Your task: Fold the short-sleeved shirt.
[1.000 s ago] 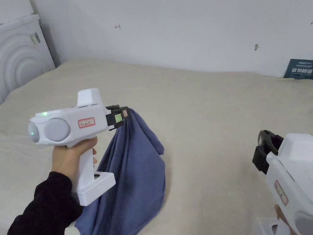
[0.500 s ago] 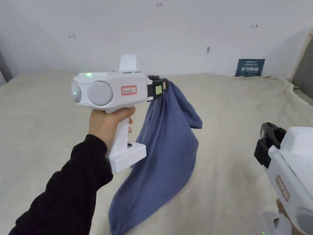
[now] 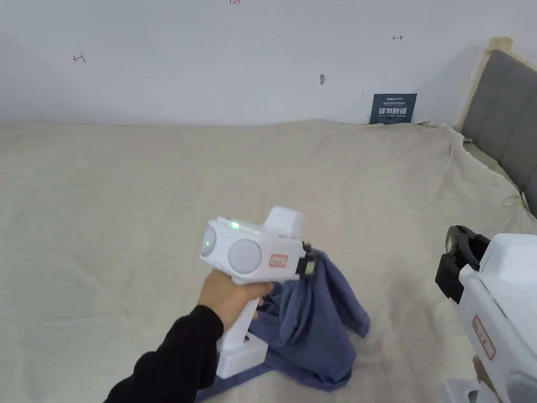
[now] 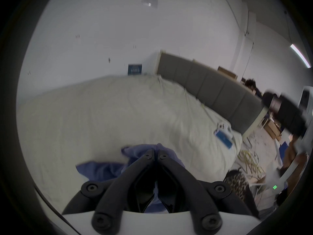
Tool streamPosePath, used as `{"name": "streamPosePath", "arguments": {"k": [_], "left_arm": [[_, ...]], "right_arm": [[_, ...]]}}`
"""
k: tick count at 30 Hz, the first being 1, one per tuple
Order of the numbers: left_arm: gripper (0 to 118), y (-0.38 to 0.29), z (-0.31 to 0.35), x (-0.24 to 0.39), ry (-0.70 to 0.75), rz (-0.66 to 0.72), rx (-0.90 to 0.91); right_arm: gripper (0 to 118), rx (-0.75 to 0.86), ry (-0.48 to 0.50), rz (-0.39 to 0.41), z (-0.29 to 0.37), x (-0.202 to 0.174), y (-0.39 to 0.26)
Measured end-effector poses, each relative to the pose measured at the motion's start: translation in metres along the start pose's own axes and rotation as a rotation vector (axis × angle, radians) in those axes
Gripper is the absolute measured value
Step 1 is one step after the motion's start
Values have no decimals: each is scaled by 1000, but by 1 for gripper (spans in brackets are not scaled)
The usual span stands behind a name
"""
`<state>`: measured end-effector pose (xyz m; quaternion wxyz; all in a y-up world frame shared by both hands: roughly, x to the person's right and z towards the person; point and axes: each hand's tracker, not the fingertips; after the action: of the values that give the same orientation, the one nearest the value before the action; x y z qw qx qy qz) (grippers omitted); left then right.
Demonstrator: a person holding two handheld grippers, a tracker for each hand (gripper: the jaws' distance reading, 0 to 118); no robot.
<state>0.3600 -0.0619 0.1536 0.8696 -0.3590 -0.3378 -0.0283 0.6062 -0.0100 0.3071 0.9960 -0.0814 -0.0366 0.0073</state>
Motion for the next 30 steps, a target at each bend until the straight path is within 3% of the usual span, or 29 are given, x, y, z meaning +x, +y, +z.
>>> {"name": "streamPosePath", "arguments": {"k": [14, 16, 18, 20, 22, 23, 30], "left_arm": [[3, -91, -88, -25, 191, 46, -345], [19, -95, -83, -27, 182, 71, -322], [47, -93, -74, -28, 191, 101, -287], [54, -87, -61, -29, 228, 119, -263], [96, -81, -39, -28, 273, 116, -182], [107, -77, -24, -27, 277, 118, -126], [110, -47, 92, -19, 342, 165, 262]], "right_arm": [[2, -75, 20, -16, -8, -7, -24], [2, -80, 26, -14, -7, -8, -25], [2, -80, 29, -8, -4, -11, -23], [2, -78, 33, -6, -2, -13, -20], [2, -72, 37, -7, 0, -15, -18], [2, -69, 39, -8, 0, -15, -16], [2, -35, 53, -5, 8, -19, -5]]}}
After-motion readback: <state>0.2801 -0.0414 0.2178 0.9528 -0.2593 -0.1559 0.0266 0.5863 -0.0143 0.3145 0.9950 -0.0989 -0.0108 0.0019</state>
